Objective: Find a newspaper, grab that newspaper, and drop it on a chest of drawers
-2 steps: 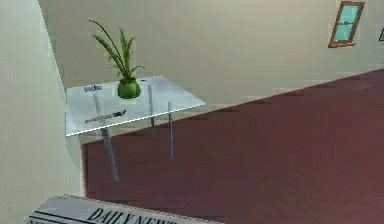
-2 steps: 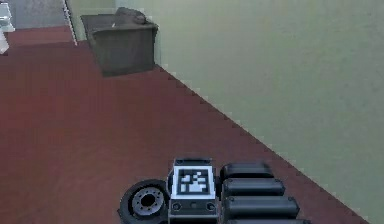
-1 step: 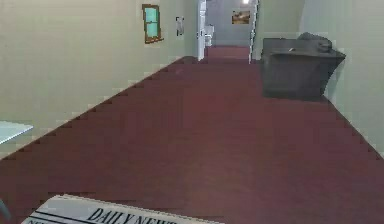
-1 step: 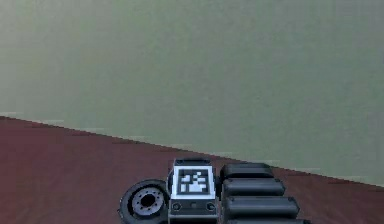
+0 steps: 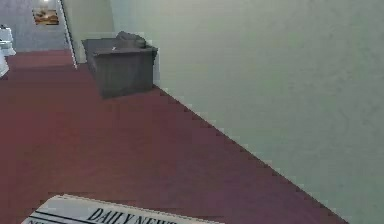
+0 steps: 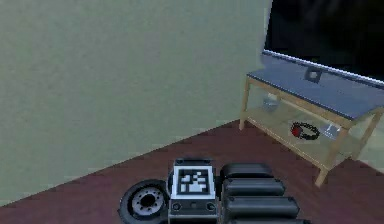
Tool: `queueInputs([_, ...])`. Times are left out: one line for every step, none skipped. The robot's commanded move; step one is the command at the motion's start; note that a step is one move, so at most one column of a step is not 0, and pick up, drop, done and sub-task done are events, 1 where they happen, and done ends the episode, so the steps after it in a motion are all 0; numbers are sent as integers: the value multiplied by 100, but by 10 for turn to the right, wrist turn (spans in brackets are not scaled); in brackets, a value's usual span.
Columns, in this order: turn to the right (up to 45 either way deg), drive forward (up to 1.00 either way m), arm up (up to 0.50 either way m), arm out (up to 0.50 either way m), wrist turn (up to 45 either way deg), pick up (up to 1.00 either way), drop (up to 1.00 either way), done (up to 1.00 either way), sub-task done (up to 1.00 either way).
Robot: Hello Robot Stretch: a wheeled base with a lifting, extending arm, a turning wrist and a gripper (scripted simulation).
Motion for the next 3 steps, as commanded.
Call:
queueInputs([450,0,0,0,0,0,0,0,0])
queueInputs([120,0,0,0,0,0,0,0,0])
queueInputs([0,5,0,0,0,0,0,0,0])
